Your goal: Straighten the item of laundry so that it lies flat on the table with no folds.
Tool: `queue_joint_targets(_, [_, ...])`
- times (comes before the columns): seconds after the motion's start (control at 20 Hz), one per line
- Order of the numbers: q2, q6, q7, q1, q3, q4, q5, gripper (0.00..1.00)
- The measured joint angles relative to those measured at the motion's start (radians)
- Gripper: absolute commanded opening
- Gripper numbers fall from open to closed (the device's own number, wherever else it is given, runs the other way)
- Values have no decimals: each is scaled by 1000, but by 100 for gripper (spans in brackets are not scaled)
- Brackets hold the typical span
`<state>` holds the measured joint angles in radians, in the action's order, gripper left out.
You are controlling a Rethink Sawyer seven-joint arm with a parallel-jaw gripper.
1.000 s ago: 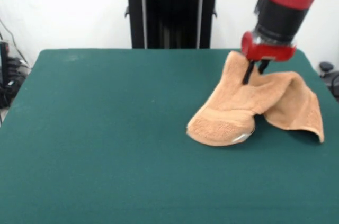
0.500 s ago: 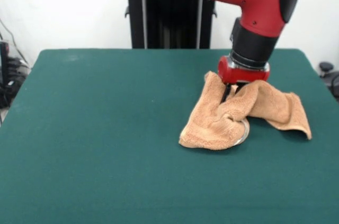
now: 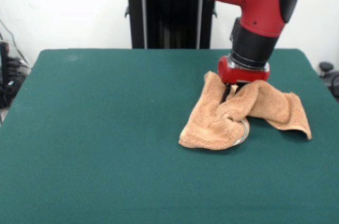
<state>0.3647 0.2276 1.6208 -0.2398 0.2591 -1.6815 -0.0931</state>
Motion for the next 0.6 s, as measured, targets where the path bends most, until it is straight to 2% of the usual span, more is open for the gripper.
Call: queue_joint_targets(0.6, [1, -13, 0, 4, -2, -4, 0, 0])
